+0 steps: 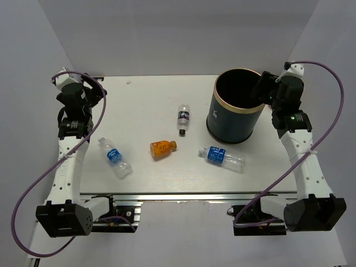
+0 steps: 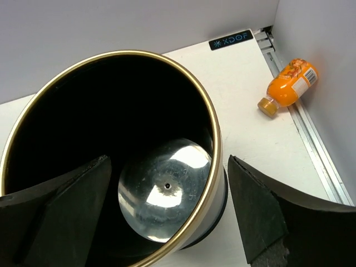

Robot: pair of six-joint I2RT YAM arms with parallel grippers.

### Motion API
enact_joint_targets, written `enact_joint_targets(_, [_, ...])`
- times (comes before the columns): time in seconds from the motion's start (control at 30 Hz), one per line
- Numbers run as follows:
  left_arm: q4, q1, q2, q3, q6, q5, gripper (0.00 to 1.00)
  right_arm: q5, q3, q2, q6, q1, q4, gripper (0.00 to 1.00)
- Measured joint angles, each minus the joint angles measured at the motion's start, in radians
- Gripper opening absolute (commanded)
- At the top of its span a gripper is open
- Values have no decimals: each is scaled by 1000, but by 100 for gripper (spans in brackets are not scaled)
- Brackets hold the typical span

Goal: Put the plastic bottles in the bin

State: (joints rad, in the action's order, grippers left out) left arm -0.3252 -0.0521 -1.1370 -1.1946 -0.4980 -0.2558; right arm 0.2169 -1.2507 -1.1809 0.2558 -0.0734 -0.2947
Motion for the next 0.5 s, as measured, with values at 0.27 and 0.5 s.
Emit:
enact_joint_targets(0.27, [-19, 0, -1, -13, -4, -14, 98, -18, 37, 68, -6, 0, 37, 89])
enact_joint_targets(0.5, [-27, 0, -11, -18, -8, -25, 98, -18, 27, 16, -22, 0, 31, 89])
